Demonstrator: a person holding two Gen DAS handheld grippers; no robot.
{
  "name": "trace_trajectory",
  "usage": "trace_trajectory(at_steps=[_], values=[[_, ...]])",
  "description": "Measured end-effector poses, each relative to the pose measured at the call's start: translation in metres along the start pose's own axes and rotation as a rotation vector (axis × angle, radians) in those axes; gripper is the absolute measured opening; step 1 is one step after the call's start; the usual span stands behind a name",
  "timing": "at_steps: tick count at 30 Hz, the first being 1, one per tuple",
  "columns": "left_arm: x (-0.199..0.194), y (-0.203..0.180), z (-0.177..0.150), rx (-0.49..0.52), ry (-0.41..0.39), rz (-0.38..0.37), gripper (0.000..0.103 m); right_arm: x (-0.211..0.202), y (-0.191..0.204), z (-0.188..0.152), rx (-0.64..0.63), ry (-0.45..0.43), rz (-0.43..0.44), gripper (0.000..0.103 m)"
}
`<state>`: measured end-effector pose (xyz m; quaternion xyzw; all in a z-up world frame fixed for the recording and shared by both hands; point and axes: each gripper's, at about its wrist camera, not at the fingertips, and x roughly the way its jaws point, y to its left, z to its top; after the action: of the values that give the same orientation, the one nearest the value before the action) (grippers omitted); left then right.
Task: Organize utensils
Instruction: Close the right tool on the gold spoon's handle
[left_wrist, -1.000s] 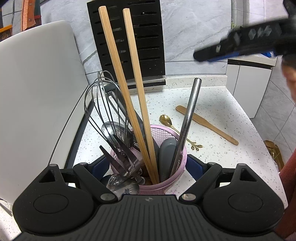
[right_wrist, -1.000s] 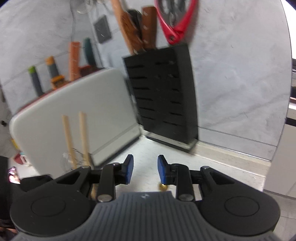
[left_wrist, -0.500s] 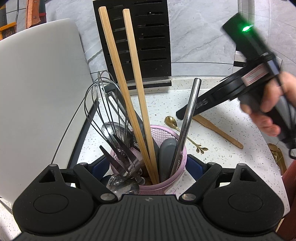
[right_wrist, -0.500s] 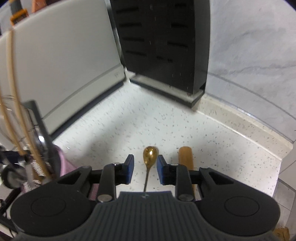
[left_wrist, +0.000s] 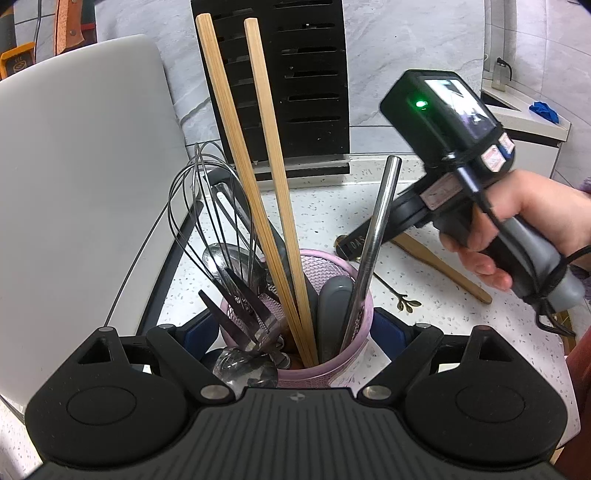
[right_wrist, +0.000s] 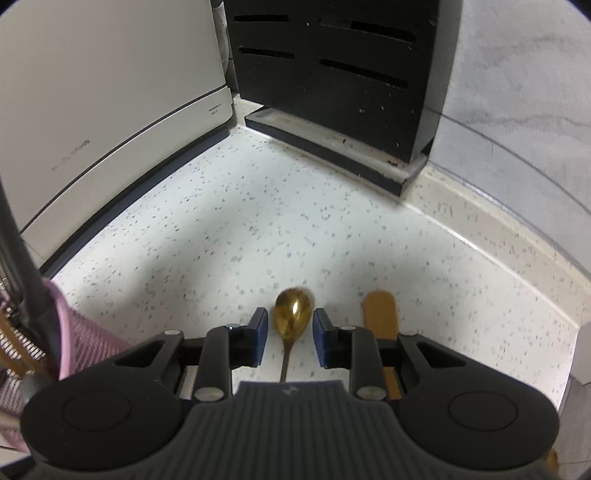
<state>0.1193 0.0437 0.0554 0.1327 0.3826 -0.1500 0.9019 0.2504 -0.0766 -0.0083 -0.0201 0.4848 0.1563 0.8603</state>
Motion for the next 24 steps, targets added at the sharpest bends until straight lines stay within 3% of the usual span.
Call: trace_trajectory(at_steps=[9, 11, 17, 24], values=[[0.0, 0.0, 0.0, 0.0, 0.0, 0.0, 0.102, 0.012, -0.003, 0.006, -0.007, -0.002, -0.022, 0.02], [0.0, 0.0, 0.0, 0.0, 0.0, 0.001, 0.102, 0.013, -0.001, 0.005, -0.024, -0.006, -0.024, 0.011], [0.0, -0.001, 0.0, 0.001, 0.0, 0.0, 0.102, 0.01, -0.002, 0.004, -0.027, -0.024, -0.028, 0.0], [0.0, 0.0, 0.0, 0.0, 0.001, 0.0, 0.102, -0.004, -0.003, 0.003, -0.016, -0.054, -0.002, 0.0]])
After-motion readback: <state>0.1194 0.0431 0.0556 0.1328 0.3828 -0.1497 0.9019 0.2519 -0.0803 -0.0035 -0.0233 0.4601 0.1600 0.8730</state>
